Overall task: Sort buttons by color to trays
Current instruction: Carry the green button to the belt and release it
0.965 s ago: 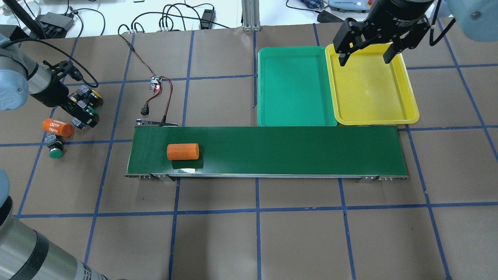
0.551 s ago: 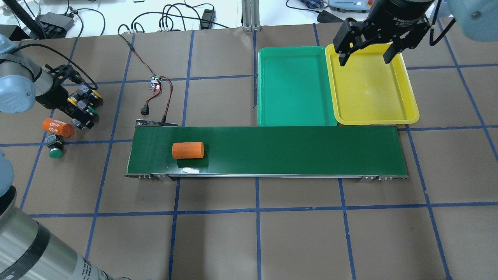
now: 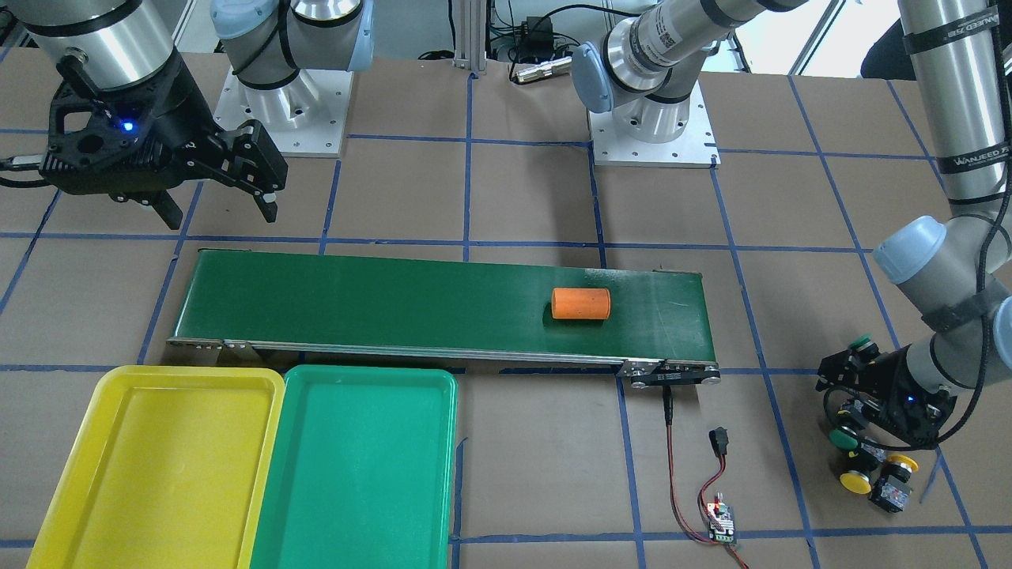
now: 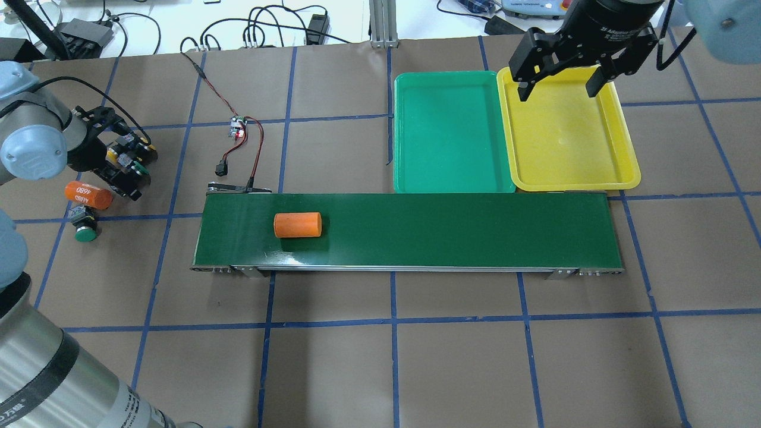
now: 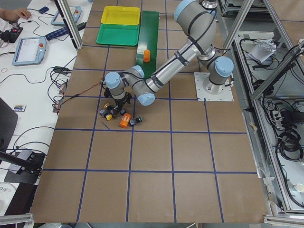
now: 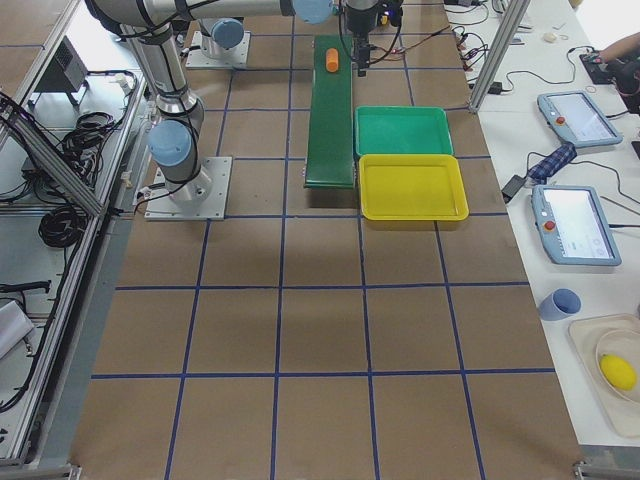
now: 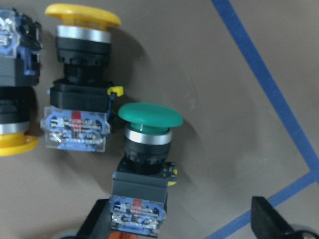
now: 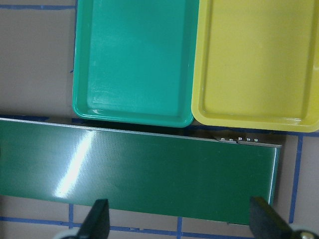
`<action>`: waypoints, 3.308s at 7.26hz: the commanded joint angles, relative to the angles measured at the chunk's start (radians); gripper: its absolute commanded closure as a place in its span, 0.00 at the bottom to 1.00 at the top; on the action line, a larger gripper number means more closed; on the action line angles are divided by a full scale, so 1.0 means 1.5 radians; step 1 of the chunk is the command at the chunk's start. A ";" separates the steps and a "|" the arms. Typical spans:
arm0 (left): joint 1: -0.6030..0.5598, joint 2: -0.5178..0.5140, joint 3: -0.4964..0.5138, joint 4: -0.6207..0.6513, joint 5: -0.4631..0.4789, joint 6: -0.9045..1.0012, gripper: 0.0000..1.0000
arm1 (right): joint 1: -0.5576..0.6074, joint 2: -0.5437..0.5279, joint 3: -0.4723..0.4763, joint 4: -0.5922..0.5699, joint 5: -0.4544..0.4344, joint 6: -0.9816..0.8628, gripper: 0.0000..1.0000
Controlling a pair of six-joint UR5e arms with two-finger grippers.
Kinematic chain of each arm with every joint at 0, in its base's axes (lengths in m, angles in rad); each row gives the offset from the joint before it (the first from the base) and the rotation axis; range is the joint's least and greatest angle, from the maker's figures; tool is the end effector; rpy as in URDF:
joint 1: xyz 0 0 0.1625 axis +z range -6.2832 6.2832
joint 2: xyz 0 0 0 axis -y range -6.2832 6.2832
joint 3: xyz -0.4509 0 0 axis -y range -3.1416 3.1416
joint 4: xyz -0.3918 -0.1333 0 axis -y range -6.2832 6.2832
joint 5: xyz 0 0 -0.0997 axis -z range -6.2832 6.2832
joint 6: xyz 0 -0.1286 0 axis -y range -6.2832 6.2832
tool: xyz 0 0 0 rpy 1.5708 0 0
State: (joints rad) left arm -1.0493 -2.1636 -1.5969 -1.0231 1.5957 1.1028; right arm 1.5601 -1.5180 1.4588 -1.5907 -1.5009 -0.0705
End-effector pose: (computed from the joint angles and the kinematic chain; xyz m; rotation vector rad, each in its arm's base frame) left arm 0.2167 -0.6382 0.1738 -0.8912 -2.9747 -0.1042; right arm 0.1367 -0.5259 0.5159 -0.0961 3.0709 -0.1258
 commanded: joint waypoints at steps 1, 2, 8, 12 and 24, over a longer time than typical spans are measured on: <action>-0.001 -0.014 0.014 0.021 -0.002 0.001 0.00 | 0.000 0.000 0.000 0.000 -0.001 0.000 0.00; -0.001 -0.014 0.035 0.014 0.002 0.001 0.00 | 0.001 0.000 -0.001 0.000 0.000 0.000 0.00; 0.000 -0.034 0.035 -0.002 -0.003 0.008 0.19 | 0.001 0.000 0.000 0.000 -0.001 0.000 0.00; -0.014 0.039 0.004 -0.106 -0.003 -0.061 1.00 | 0.001 0.000 0.000 0.000 -0.001 0.000 0.00; -0.278 0.252 -0.211 -0.056 -0.065 -0.636 0.42 | 0.000 0.001 0.000 0.000 0.000 0.001 0.00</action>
State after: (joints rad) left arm -1.4657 -1.7605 -1.9162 -1.1622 1.4989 0.1470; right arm 1.5603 -1.5173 1.4588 -1.5907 -1.5006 -0.0690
